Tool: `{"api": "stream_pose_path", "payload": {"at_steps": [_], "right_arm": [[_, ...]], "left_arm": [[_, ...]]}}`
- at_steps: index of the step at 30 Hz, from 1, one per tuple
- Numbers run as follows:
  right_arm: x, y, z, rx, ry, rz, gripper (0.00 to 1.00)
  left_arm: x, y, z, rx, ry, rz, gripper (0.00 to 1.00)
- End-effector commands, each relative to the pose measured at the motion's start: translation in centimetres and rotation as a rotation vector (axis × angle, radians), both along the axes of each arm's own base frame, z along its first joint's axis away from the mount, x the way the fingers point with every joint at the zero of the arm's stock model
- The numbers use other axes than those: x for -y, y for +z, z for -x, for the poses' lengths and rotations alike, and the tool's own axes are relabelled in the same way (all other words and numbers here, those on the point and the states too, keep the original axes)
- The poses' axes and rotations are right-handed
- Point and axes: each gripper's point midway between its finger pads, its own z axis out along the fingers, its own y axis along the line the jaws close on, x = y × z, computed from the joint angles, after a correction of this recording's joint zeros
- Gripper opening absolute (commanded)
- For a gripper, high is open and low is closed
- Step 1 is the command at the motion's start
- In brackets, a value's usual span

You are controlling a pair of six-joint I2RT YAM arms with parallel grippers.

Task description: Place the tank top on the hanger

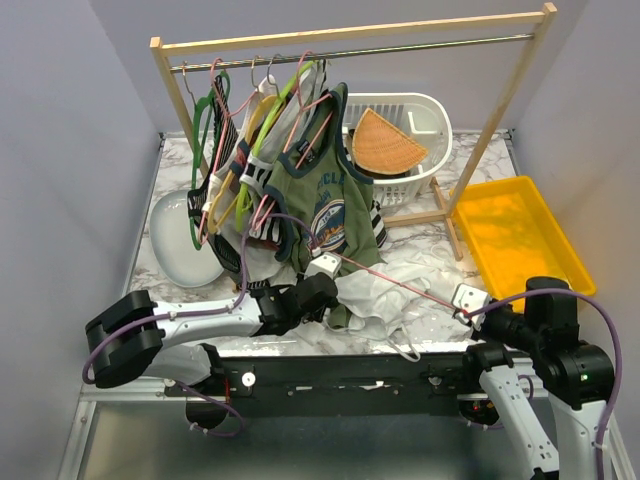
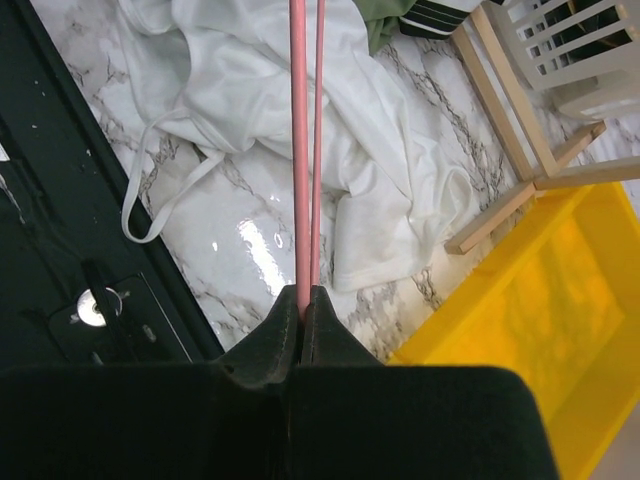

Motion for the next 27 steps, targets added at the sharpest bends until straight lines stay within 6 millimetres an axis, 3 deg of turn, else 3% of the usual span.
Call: {"api": "stream_pose_path", "payload": {"at_steps": [1, 2, 6, 8, 27], "right_arm": [[0.7, -2.0, 3.4, -0.161, 0.008, 0.047, 0.01], [0.7, -1.9, 3.3, -0.156, 0.011, 0.047, 0.01], [0.7, -2.3, 3.4, -0.161, 0.016, 0.049, 0.0], [0.5, -2.7, 3.6, -0.169, 0.027, 0.042, 0.0], [-2.2, -2.9, 4.1, -0.302, 0.175, -0.051, 0.01]], "left_arm": [[0.2, 0.8, -1.9, 0.059, 0.051, -0.019, 0.41], [0.5, 0.9, -2.0, 0.06, 0.049, -0.009, 0.39], [0.6, 0.9, -2.1, 0.059, 0.05, 0.005, 0.07], [0.6, 1.2, -2.2, 0.062, 0.053, 0.012, 0.0], [-2.9, 5.5, -6.1, 0.116, 0.195, 0.028, 0.0]]}}
